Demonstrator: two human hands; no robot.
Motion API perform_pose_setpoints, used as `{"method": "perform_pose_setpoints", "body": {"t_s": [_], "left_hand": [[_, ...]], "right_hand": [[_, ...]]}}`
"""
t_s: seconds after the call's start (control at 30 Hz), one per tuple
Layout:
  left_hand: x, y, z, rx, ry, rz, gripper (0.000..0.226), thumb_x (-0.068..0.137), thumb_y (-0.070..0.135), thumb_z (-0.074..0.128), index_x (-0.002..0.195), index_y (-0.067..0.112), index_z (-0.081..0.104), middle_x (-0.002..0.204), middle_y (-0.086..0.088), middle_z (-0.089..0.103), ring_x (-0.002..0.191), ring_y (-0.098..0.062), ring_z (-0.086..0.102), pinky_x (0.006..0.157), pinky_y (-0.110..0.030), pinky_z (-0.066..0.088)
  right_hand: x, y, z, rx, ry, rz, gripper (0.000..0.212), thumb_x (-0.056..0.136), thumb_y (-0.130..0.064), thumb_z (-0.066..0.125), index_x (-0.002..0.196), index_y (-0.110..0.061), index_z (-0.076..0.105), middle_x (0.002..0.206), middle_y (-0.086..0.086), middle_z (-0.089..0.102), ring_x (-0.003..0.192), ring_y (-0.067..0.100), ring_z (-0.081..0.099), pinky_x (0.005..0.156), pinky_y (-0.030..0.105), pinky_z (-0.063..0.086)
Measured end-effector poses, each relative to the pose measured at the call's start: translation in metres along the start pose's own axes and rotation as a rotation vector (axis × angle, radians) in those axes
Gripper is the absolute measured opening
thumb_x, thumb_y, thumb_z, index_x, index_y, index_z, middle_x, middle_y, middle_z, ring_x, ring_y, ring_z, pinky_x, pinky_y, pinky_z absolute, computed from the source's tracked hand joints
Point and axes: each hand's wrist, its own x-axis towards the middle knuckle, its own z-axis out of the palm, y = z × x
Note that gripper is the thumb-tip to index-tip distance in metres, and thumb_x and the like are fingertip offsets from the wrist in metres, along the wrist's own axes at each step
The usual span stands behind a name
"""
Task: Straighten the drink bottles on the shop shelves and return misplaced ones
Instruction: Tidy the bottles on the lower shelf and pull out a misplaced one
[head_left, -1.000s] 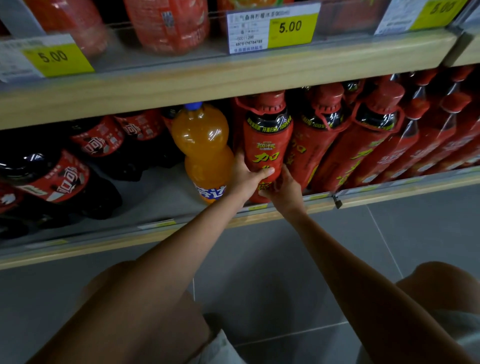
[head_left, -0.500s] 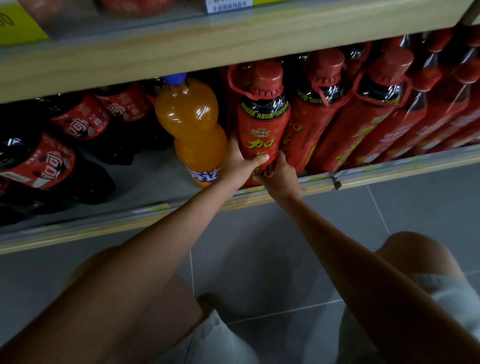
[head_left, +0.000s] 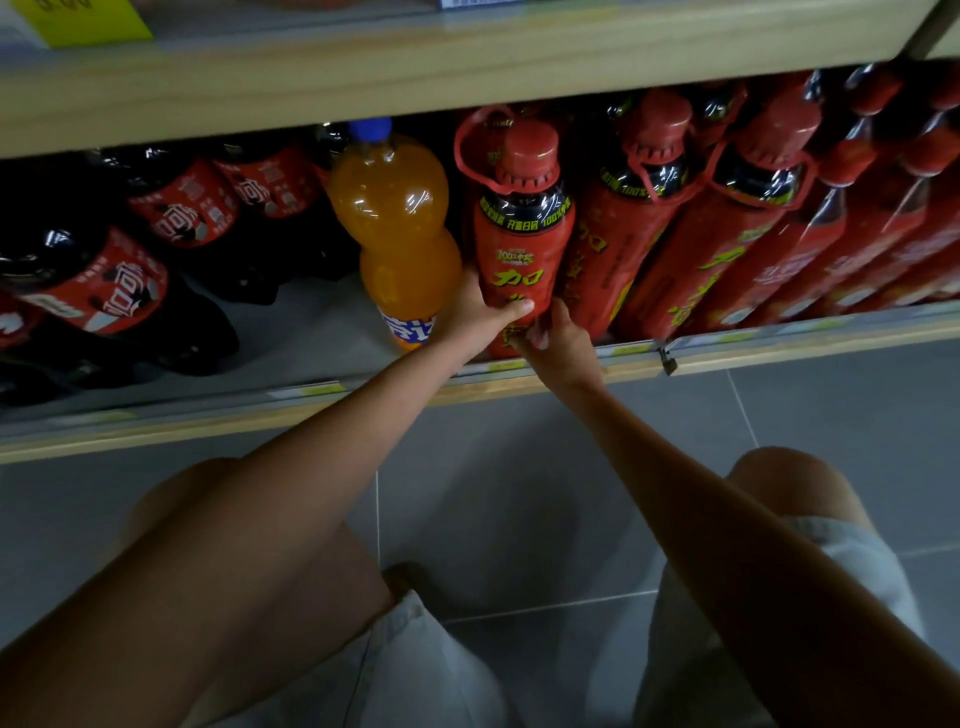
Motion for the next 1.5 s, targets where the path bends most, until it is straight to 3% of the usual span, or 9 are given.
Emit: {"method": "perform_pose_setpoints", "body": {"t_s": [0.3, 0.43, 0.67, 0.8, 1.13, 1.4, 1.5], "left_hand": [[-0.034, 0.007, -0.009, 0.434, -0.024, -0.067, 0.058, 0.088, 0.044, 0.059, 0.132, 0.011, 0.043, 0.134, -0.010, 0.053, 0.120, -0.029, 0.052, 0.093, -0.037, 0.042], [-0.053, 0.013, -0.016, 0.634, 0.030, -0.035, 0.051, 0.089, 0.046, 0.057, 0.127, 0.013, 0.047, 0.129, -0.007, 0.056, 0.116, -0.027, 0.053, 0.080, -0.032, 0.037], [-0.095, 0.032, -0.014, 0.933, 0.081, 0.067, 0.051, 0.088, 0.049, 0.056, 0.123, 0.013, 0.048, 0.122, -0.009, 0.059, 0.111, -0.030, 0.055, 0.073, -0.032, 0.032], [-0.116, 0.042, -0.015, 1.052, 0.072, 0.083, 0.051, 0.088, 0.049, 0.054, 0.123, 0.013, 0.046, 0.122, -0.008, 0.058, 0.111, -0.030, 0.055, 0.084, -0.038, 0.041], [-0.146, 0.059, -0.005, 1.171, 0.073, 0.055, 0.048, 0.088, 0.046, 0.054, 0.122, 0.012, 0.046, 0.126, -0.009, 0.053, 0.116, -0.030, 0.050, 0.092, -0.041, 0.040], [-0.153, 0.054, 0.000, 1.238, -0.010, 0.012, 0.052, 0.087, 0.046, 0.055, 0.126, 0.013, 0.044, 0.129, -0.008, 0.049, 0.119, -0.029, 0.046, 0.095, -0.043, 0.036], [-0.153, 0.055, 0.012, 1.231, -0.030, 0.099, 0.058, 0.086, 0.047, 0.057, 0.132, 0.015, 0.042, 0.131, -0.007, 0.050, 0.120, -0.028, 0.046, 0.097, -0.041, 0.034]], "right_hand": [[-0.026, 0.004, -0.015, -0.225, -0.171, 0.007, 0.053, 0.086, -0.039, 0.063, 0.126, -0.008, 0.050, 0.123, 0.014, 0.060, 0.114, 0.034, 0.055, 0.089, 0.043, 0.047], [-0.037, 0.001, -0.028, -0.278, -0.194, -0.066, 0.051, 0.085, -0.042, 0.062, 0.127, -0.014, 0.051, 0.121, 0.011, 0.062, 0.111, 0.033, 0.057, 0.086, 0.041, 0.048], [-0.049, -0.008, -0.059, -0.388, -0.236, -0.166, 0.048, 0.086, -0.046, 0.059, 0.125, -0.019, 0.052, 0.119, 0.005, 0.062, 0.109, 0.031, 0.058, 0.082, 0.039, 0.047], [-0.053, -0.016, -0.078, -0.499, -0.292, -0.257, 0.049, 0.089, -0.046, 0.056, 0.127, -0.015, 0.051, 0.119, 0.008, 0.062, 0.109, 0.030, 0.058, 0.083, 0.038, 0.047], [-0.069, -0.031, -0.109, -0.759, -0.314, -0.537, 0.045, 0.091, -0.042, 0.052, 0.127, -0.015, 0.048, 0.120, 0.008, 0.061, 0.112, 0.028, 0.057, 0.085, 0.036, 0.046], [-0.073, -0.026, -0.109, -0.834, -0.306, -0.569, 0.046, 0.092, -0.042, 0.050, 0.129, -0.016, 0.047, 0.121, 0.008, 0.060, 0.113, 0.028, 0.055, 0.087, 0.035, 0.044], [-0.073, -0.026, -0.103, -0.828, -0.309, -0.550, 0.045, 0.091, -0.042, 0.049, 0.128, -0.016, 0.048, 0.121, 0.009, 0.060, 0.113, 0.029, 0.056, 0.087, 0.036, 0.043]]}}
